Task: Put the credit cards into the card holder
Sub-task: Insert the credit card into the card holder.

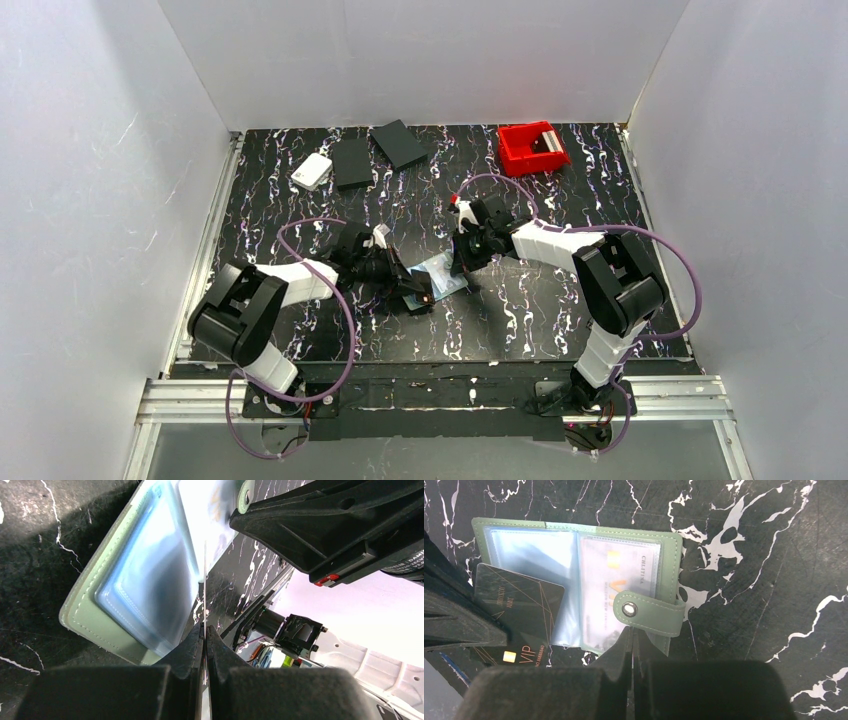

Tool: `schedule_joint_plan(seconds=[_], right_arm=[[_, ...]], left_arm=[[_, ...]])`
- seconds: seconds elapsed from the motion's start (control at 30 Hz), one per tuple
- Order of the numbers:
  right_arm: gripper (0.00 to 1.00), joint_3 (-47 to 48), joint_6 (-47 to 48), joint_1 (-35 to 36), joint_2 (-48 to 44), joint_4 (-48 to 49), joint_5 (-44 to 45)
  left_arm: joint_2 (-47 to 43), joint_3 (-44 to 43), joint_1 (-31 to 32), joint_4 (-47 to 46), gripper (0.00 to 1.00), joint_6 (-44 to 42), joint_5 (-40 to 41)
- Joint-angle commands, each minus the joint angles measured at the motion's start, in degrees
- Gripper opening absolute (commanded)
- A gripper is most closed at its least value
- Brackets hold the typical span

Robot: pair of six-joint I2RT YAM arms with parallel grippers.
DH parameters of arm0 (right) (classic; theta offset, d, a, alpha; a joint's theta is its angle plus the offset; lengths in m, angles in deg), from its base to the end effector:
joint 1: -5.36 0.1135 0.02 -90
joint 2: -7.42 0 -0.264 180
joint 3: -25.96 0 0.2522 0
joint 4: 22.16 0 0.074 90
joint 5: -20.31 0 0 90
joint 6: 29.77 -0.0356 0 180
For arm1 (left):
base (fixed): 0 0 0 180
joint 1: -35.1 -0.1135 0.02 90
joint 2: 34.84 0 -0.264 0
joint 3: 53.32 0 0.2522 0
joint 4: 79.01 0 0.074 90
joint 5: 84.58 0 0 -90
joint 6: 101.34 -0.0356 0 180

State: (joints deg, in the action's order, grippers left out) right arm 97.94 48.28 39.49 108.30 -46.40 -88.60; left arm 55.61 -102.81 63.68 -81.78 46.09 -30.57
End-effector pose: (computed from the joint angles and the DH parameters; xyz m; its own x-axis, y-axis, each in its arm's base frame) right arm 0.2876 0.2089 0.1647 -0.7912 -0.2996 -0.5332 -0.5396 0.7524 0.3779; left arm 0.2476 -0.1587 0.1486 -0.9603 -0.2534 -0.1169 -0.0308 0.5128 -0.8579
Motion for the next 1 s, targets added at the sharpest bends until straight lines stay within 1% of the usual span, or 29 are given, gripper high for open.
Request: schedule_joint_plan(seconds=[0.0, 0.3, 0.5, 0.77, 0.97], right_arm=[[0.01, -0.77, 0.33, -0.20, 0.60, 1.52, -1.36], [0.01, -0.90, 0.28, -0.20, 0.74, 1.60, -1.56], [0.01, -1.12, 0.28, -0.20, 0.96, 1.87, -1.96], [0.01, -1.16, 0.34, -0.20, 1.06, 1.94, -2.04], [0.01, -1.10, 0.33, -0.20, 1.20, 1.98, -2.33]], left_arm=[[0.51, -0.22, -0.12, -0.62, 0.00, -0.44, -1.80], [4.43, -0.65, -0.10, -1.22, 0.00, 0.50, -2.51], [5.22, -1.07, -0.10, -2.27, 0.00, -0.14, -2.52], [-0.16, 1.01, -0.10, -2.27, 0.00, 1.27, -0.34], [0.71, -0.36, 0.49, -2.28, 0.00, 1.23, -0.77]])
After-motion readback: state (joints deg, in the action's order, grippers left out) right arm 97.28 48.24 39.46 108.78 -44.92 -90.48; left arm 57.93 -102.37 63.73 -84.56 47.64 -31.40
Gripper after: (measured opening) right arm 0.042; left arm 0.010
